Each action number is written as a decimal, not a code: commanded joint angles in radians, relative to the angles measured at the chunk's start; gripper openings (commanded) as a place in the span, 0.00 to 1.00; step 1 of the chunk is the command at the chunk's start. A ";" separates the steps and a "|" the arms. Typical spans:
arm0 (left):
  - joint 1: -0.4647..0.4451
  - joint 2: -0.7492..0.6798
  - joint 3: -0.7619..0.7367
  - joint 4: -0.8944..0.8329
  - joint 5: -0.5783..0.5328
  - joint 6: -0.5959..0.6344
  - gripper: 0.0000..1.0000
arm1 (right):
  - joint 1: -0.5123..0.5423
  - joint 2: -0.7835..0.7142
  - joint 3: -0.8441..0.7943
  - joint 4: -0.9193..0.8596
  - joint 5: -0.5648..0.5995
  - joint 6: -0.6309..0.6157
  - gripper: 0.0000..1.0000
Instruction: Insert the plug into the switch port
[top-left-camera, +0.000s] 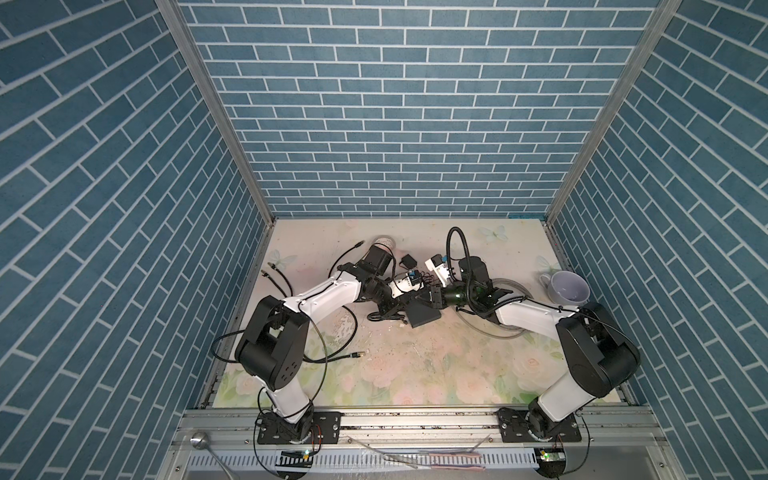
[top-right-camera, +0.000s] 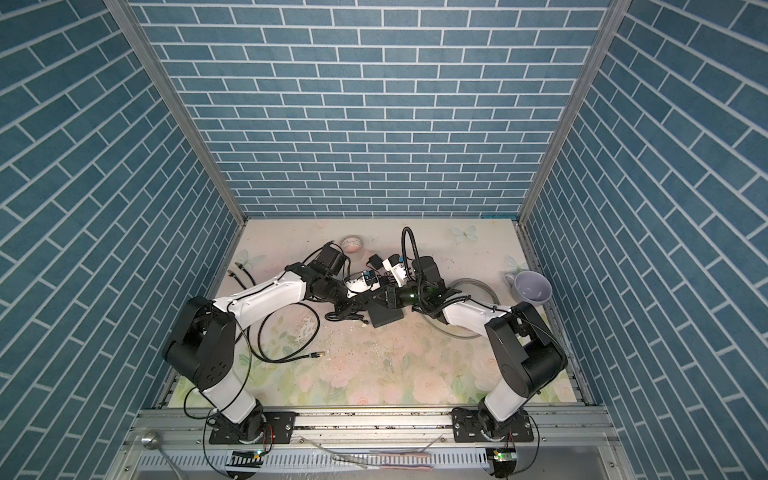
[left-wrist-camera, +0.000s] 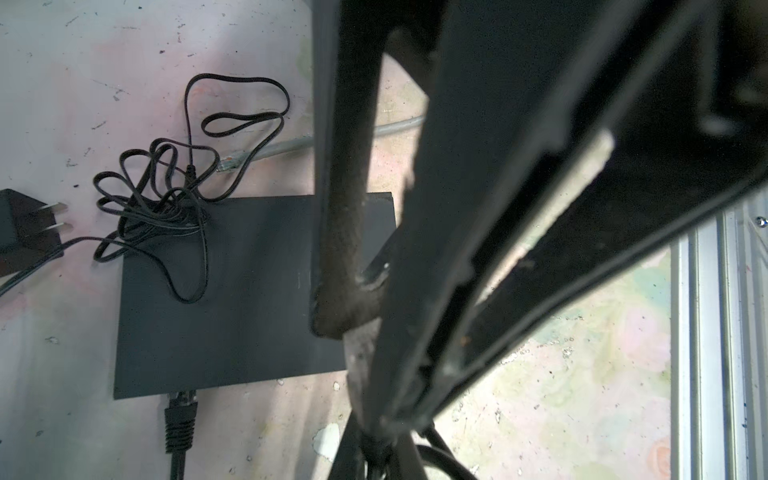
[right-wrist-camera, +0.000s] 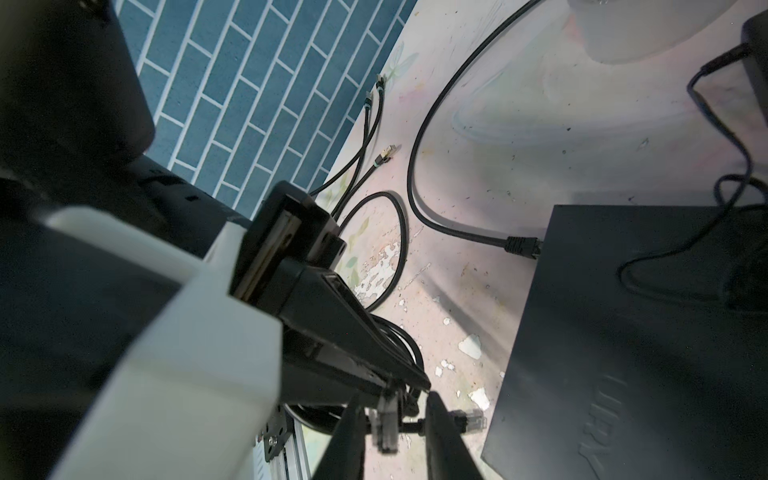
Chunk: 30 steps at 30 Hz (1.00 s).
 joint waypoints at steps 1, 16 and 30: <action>0.004 -0.027 0.027 -0.020 0.013 0.002 0.00 | 0.006 0.027 0.056 0.038 0.006 0.021 0.25; 0.005 -0.040 0.020 0.006 -0.025 -0.015 0.02 | 0.010 0.032 0.049 -0.025 0.029 0.056 0.07; -0.057 -0.083 -0.075 0.167 -0.151 -0.085 0.32 | 0.009 0.068 0.039 0.036 0.080 0.523 0.02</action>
